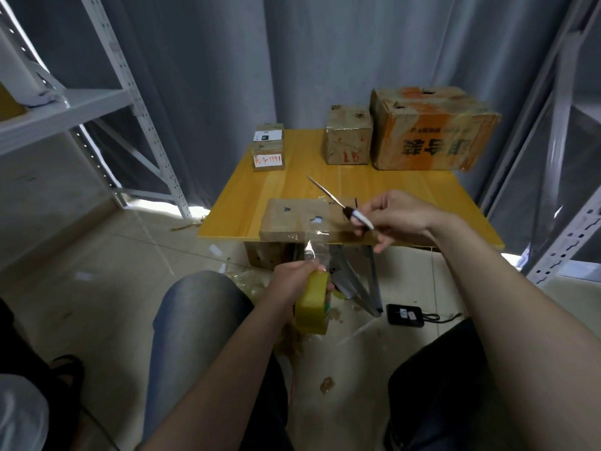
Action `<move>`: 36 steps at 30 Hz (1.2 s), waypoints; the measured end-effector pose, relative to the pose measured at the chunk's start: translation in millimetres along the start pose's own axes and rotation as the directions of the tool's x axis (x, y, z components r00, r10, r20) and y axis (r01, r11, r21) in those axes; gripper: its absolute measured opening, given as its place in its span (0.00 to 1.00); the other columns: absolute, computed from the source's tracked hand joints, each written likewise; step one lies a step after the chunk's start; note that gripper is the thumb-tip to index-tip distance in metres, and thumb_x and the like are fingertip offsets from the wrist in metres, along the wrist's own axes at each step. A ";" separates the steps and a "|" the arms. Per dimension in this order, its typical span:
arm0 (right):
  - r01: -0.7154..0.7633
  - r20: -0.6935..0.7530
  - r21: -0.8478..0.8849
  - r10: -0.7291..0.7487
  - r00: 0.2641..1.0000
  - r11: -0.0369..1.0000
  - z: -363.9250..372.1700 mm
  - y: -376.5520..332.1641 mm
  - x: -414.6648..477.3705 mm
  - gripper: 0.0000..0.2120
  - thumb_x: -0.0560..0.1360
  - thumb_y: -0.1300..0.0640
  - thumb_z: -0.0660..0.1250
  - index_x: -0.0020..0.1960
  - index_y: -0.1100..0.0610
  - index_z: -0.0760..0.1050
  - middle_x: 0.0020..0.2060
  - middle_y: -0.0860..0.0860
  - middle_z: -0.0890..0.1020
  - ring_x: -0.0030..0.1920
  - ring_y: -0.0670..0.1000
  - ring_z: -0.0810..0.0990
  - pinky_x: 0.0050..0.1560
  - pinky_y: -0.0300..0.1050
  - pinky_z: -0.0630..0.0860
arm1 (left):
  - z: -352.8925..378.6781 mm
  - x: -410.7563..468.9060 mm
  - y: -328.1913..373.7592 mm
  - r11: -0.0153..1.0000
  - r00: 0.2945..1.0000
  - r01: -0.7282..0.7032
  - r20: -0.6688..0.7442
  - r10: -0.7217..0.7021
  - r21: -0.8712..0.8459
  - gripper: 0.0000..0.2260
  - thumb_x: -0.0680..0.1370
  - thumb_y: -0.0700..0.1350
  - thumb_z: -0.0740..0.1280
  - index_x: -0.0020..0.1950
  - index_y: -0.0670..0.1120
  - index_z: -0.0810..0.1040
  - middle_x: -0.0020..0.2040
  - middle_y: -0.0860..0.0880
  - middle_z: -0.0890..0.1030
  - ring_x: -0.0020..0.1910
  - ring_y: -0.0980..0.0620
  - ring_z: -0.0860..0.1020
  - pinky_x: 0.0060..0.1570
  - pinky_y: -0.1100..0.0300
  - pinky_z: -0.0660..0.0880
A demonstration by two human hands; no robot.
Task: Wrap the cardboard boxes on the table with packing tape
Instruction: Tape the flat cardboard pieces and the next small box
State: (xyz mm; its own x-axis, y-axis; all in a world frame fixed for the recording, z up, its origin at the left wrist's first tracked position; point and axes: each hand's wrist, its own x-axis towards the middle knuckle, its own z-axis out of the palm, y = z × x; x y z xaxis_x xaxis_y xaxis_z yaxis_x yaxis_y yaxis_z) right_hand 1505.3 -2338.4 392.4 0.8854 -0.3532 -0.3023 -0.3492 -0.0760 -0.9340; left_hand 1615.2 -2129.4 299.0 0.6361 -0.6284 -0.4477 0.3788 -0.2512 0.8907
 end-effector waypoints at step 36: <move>-0.305 0.041 -0.413 0.352 0.935 0.858 -1.4 -2.4 25.3 0.23 0.66 0.56 0.83 0.55 0.68 0.84 0.38 0.59 0.85 0.35 0.53 0.87 0.35 0.42 0.84 | 0.5 7.8 7.7 0.987 0.998 0.057 -0.047 -0.051 0.151 0.12 0.83 0.53 0.69 0.48 0.46 0.85 0.31 0.50 0.85 0.25 0.56 0.82 0.22 0.67 0.73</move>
State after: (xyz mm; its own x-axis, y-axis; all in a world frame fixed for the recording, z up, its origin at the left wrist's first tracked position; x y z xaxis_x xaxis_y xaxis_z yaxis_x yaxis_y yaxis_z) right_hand 1528.1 -2348.4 387.2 0.7174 -0.3186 -0.6196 -0.6966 -0.3424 -0.6305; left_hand 1622.8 -2136.6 302.4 0.6469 -0.5798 -0.4953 0.3089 -0.3946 0.8653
